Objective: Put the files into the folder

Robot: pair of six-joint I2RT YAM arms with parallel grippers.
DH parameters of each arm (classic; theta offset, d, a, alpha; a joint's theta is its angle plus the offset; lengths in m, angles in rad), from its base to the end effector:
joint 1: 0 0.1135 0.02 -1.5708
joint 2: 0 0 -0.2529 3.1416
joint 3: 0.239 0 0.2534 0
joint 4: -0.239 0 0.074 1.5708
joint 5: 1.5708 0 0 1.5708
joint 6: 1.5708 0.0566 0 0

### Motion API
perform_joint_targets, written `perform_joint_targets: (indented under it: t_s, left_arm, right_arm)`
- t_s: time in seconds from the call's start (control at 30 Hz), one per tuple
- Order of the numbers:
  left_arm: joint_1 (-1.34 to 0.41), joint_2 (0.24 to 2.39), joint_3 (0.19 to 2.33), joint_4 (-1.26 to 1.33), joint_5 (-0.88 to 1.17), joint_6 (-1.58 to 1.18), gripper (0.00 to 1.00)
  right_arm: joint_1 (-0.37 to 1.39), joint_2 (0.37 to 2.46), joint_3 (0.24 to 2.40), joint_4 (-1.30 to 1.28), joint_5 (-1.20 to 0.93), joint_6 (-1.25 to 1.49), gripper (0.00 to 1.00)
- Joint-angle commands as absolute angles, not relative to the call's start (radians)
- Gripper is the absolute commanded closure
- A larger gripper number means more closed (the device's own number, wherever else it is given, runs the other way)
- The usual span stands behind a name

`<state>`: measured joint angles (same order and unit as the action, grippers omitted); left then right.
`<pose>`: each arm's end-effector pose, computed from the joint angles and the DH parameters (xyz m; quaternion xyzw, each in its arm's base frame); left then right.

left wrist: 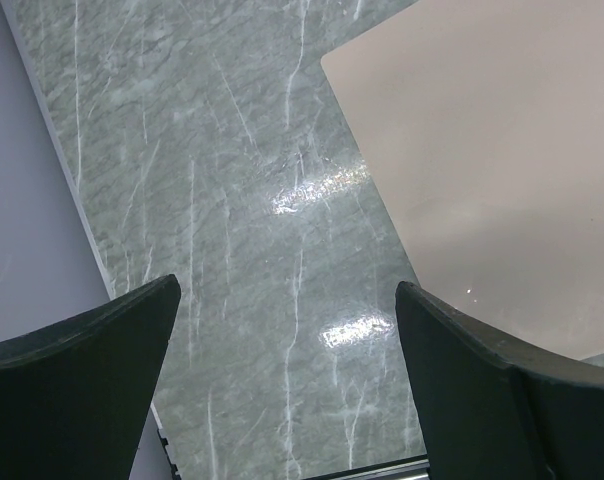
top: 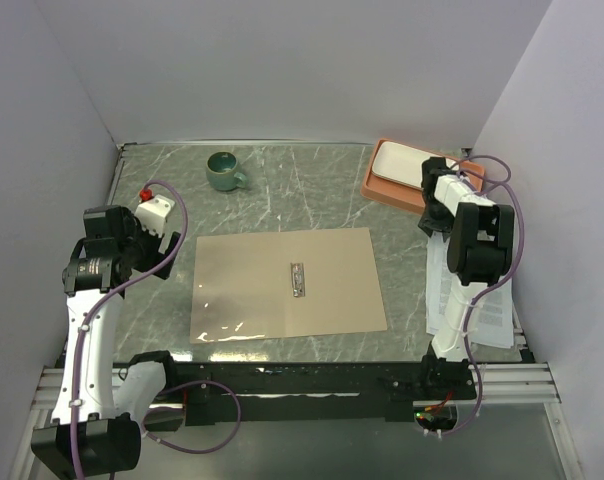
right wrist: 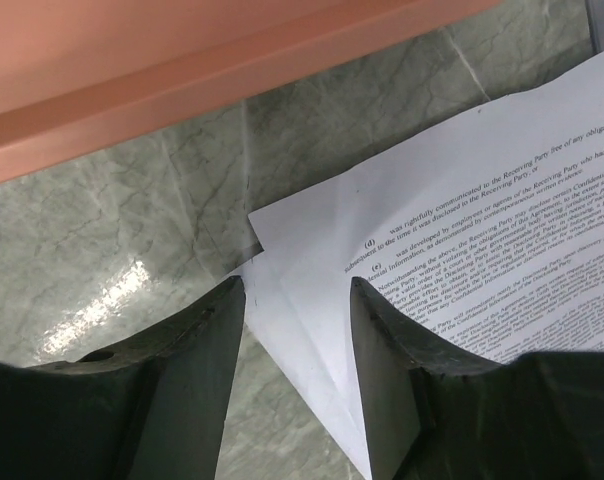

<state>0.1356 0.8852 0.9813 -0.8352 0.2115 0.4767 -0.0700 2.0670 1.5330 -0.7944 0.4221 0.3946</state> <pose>0.1946 0.0146 0.3055 0.1964 0.8892 0.0290 0.4121 0.4104 -0.0520 0.1403 0.2481 0.9387 -0.1861 0.1503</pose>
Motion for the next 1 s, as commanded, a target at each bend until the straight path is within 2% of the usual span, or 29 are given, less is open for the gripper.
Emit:
perform_joint_targets:
  t_s: [0.0, 0.13, 0.23, 0.33, 0.37, 0.5, 0.6, 0.7, 0.73, 0.83, 0.97]
  left_arm:
    - [0.135, 0.876, 1.011, -0.831, 0.213, 0.483, 0.04]
    - [0.137, 0.877, 1.012, -0.830, 0.210, 0.485, 0.04]
    - [0.135, 0.885, 1.020, -0.836, 0.215, 0.485, 0.04]
    - [0.137, 0.887, 1.026, -0.839, 0.225, 0.480, 0.04]
    - [0.135, 0.887, 1.026, -0.841, 0.225, 0.480, 0.04]
    - [0.135, 0.885, 1.025, -0.841, 0.232, 0.477, 0.04]
    - [0.135, 0.882, 1.025, -0.842, 0.224, 0.482, 0.04]
    - [0.135, 0.874, 1.022, -0.841, 0.215, 0.488, 0.04]
    - [0.135, 0.873, 1.017, -0.842, 0.210, 0.489, 0.04]
    - [0.137, 0.868, 1.012, -0.838, 0.198, 0.495, 0.04]
    - [0.135, 0.865, 1.012, -0.838, 0.193, 0.497, 0.04]
  right_arm:
    - [-0.072, 2.083, 1.552, -0.769, 0.411, 0.382, 0.49]
    - [-0.072, 2.089, 1.560, -0.767, 0.408, 0.379, 0.50]
    - [-0.072, 2.082, 1.560, -0.770, 0.405, 0.391, 0.47]
    - [-0.072, 2.066, 1.557, -0.767, 0.399, 0.399, 0.31]
    - [-0.074, 2.063, 1.559, -0.770, 0.400, 0.403, 0.21]
    - [-0.075, 2.056, 1.554, -0.765, 0.405, 0.400, 0.16]
    - [-0.074, 2.060, 1.551, -0.772, 0.411, 0.410, 0.19]
    - [-0.074, 2.066, 1.548, -0.779, 0.425, 0.422, 0.28]
    - [-0.074, 2.069, 1.549, -0.781, 0.431, 0.423, 0.38]
    - [-0.074, 2.068, 1.539, -0.775, 0.440, 0.423, 0.54]
    - [-0.074, 2.066, 1.542, -0.778, 0.448, 0.430, 0.59]
